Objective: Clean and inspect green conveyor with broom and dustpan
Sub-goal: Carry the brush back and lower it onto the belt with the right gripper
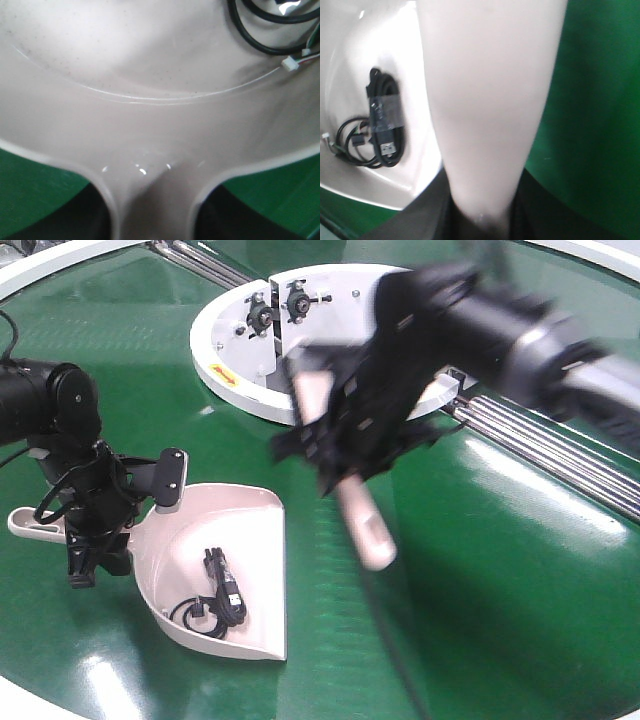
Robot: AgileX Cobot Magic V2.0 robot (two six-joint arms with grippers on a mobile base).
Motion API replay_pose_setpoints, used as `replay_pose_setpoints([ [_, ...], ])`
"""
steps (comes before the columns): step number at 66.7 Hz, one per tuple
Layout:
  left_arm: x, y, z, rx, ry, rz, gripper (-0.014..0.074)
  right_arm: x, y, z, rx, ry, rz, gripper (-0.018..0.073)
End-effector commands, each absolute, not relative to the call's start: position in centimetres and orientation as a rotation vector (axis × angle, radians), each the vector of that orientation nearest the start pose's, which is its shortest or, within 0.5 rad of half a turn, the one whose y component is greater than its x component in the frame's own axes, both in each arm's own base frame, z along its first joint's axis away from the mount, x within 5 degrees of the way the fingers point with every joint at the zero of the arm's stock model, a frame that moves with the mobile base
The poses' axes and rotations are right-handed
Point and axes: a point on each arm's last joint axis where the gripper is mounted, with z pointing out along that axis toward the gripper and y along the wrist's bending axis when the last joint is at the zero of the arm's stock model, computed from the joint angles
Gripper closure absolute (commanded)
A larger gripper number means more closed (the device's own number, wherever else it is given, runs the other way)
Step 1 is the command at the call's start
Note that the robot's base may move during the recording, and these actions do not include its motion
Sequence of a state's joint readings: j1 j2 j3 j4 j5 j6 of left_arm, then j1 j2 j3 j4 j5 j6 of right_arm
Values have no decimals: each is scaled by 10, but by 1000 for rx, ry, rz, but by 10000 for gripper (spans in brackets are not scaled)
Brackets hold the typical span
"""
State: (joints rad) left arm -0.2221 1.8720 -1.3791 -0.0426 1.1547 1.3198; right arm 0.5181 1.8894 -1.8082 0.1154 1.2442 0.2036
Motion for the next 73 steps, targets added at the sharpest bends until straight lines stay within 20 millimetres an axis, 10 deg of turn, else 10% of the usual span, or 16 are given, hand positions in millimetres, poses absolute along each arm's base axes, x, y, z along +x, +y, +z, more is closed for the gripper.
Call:
replay_pose_setpoints([
  [1,350,-86,234,2097,2209,-17,603,337,173,366,-409,2719,318,561],
  [29,350,-86,234,2097,2209,-17,603,308,57,348,-256,2819,183,561],
  [73,350,-86,234,2097,2209,-17,603,269,41,234,-279,3098,80,561],
])
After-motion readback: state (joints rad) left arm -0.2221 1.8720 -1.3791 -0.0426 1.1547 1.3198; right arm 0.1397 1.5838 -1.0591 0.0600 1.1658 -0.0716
